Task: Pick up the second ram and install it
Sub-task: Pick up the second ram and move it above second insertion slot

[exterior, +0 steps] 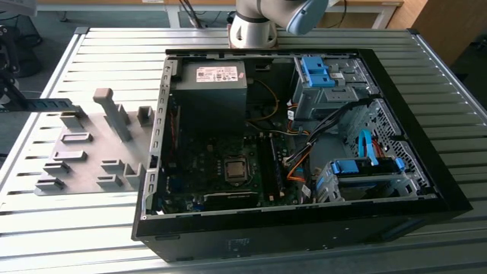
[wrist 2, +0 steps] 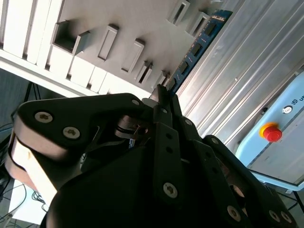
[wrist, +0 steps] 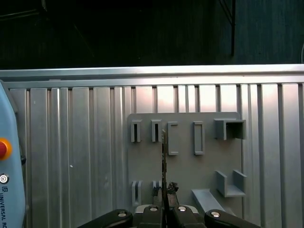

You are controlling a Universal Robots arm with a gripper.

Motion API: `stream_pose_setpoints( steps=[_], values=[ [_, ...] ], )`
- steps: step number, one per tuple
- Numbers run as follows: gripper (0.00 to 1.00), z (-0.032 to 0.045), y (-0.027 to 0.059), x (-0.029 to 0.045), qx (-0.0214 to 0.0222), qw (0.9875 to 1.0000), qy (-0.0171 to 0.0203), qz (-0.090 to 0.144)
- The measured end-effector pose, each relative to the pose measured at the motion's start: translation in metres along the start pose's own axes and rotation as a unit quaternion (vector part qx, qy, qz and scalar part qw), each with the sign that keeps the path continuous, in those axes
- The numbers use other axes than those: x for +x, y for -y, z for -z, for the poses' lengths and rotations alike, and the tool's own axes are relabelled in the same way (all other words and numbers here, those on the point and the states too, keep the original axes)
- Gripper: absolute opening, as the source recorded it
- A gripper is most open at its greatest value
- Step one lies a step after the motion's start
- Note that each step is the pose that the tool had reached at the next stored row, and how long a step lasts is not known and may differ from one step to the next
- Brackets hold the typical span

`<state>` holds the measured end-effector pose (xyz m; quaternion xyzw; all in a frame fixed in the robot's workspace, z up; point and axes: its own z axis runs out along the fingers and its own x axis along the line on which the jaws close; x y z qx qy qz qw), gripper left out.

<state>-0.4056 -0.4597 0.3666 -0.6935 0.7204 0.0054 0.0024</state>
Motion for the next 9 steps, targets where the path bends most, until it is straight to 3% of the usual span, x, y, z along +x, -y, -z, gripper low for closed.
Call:
stream_pose_setpoints(
  steps=[9],
  values=[
    [0.14,0.0124,-0.0001,-0.0001,0.0,1.0,0.0,0.0]
  ],
)
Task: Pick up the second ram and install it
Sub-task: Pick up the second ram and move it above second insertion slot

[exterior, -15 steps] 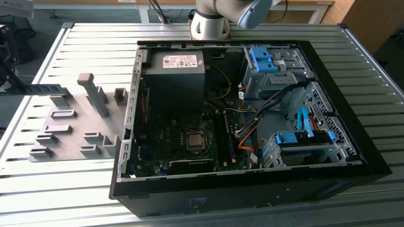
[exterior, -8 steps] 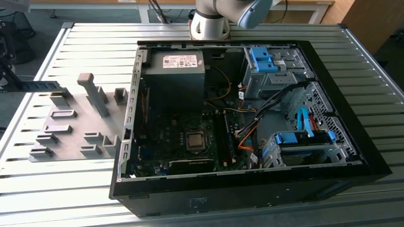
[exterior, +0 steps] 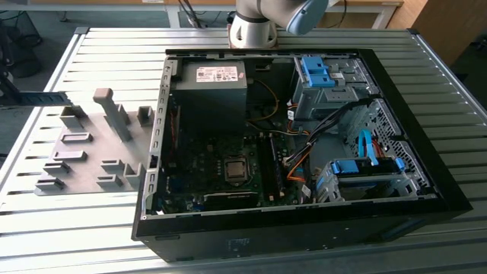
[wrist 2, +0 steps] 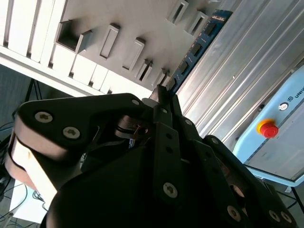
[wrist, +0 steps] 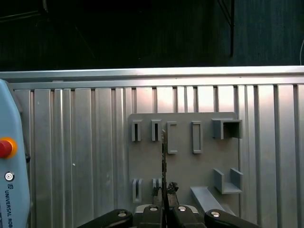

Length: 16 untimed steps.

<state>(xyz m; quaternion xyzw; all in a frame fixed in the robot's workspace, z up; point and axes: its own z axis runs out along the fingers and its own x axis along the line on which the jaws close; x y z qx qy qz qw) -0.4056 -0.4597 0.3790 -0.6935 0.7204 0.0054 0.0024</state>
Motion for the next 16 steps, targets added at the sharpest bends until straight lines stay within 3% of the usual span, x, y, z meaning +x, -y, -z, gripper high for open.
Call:
stream_pose_setpoints(
  steps=[6,8,12,16],
  values=[
    [0.14,0.0087,0.0,-0.0001,0.0,1.0,0.0,0.0],
    [0.14,0.0182,-0.0001,-0.0002,0.0,1.0,0.0,0.0],
    [0.14,0.0236,-0.0001,-0.0002,0.0,1.0,0.0,0.0],
    [0.14,0.0244,-0.0001,-0.0003,0.0,1.0,0.0,0.0]
  ],
)
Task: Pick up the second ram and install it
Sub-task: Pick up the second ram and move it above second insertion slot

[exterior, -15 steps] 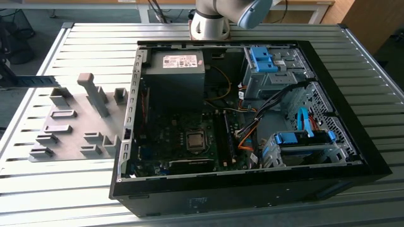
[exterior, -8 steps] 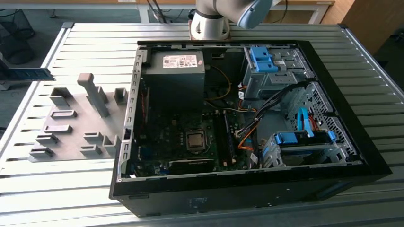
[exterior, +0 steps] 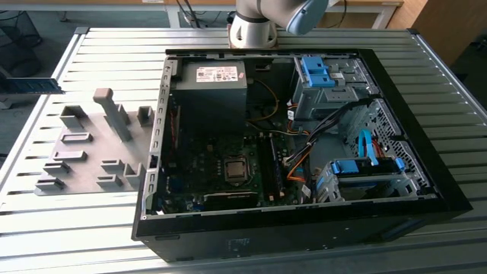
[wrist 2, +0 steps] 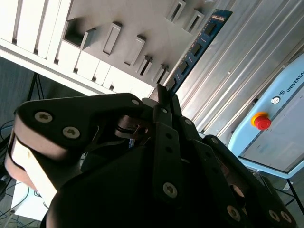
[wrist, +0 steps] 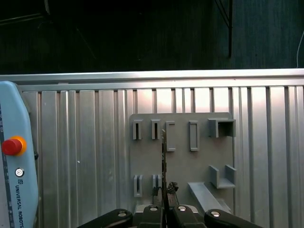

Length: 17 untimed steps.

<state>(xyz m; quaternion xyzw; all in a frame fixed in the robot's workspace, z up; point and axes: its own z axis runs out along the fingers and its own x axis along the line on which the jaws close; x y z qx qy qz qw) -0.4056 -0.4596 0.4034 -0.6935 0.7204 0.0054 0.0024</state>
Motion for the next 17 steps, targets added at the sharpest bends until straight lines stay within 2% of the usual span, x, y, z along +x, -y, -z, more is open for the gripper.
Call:
stream_pose_setpoints(
  steps=[14,17],
  values=[
    [0.14,0.0001,0.0032,-0.0001,0.0,1.0,0.0,0.0],
    [0.14,0.0028,0.0033,-0.0002,-0.0001,1.0,-0.0001,0.0]
  ],
)
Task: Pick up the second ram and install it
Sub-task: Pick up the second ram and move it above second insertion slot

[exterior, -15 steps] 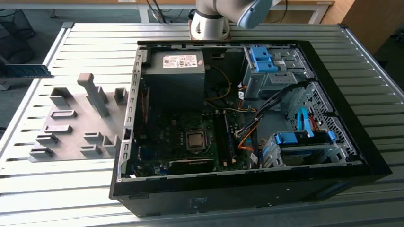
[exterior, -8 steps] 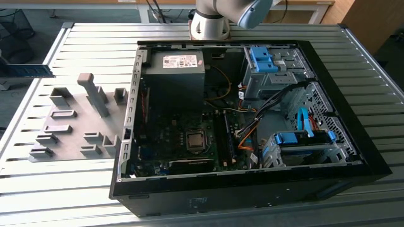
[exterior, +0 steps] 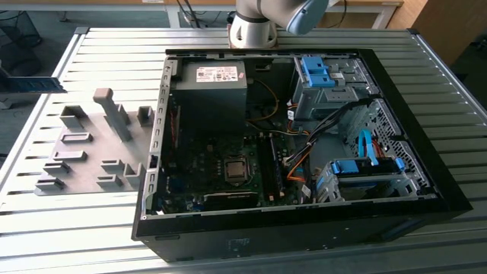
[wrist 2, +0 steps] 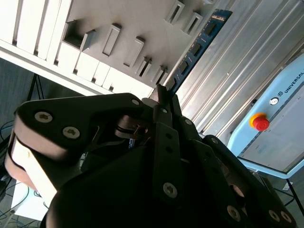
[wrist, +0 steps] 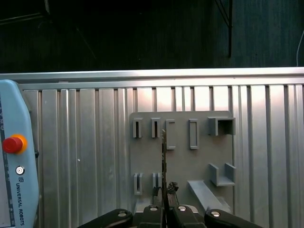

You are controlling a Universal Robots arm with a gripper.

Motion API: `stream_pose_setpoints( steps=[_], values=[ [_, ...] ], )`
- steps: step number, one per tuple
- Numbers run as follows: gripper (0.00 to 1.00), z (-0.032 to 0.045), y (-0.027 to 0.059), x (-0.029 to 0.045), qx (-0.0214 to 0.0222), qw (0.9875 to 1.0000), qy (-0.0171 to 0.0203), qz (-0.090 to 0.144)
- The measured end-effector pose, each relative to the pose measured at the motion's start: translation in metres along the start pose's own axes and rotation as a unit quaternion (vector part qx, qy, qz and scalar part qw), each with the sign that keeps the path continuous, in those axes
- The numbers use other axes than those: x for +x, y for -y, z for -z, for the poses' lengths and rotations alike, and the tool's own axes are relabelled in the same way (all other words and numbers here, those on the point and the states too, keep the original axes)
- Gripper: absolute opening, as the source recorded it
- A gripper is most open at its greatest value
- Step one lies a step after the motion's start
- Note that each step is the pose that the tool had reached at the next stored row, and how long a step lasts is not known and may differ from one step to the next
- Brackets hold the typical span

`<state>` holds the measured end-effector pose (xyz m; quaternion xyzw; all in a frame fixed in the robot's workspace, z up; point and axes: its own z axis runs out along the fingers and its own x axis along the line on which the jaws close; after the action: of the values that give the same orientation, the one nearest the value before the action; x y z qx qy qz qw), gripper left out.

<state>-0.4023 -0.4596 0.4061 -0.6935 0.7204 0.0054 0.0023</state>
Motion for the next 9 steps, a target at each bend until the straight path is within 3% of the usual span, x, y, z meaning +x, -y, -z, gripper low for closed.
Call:
stream_pose_setpoints(
  steps=[4,9],
  values=[
    [0.14,0.0087,-0.0001,-0.0001,0.0001,1.0,0.0001,0.0],
    [0.14,0.0094,-0.0001,-0.0001,0.0001,1.0,0.0001,0.0]
  ],
)
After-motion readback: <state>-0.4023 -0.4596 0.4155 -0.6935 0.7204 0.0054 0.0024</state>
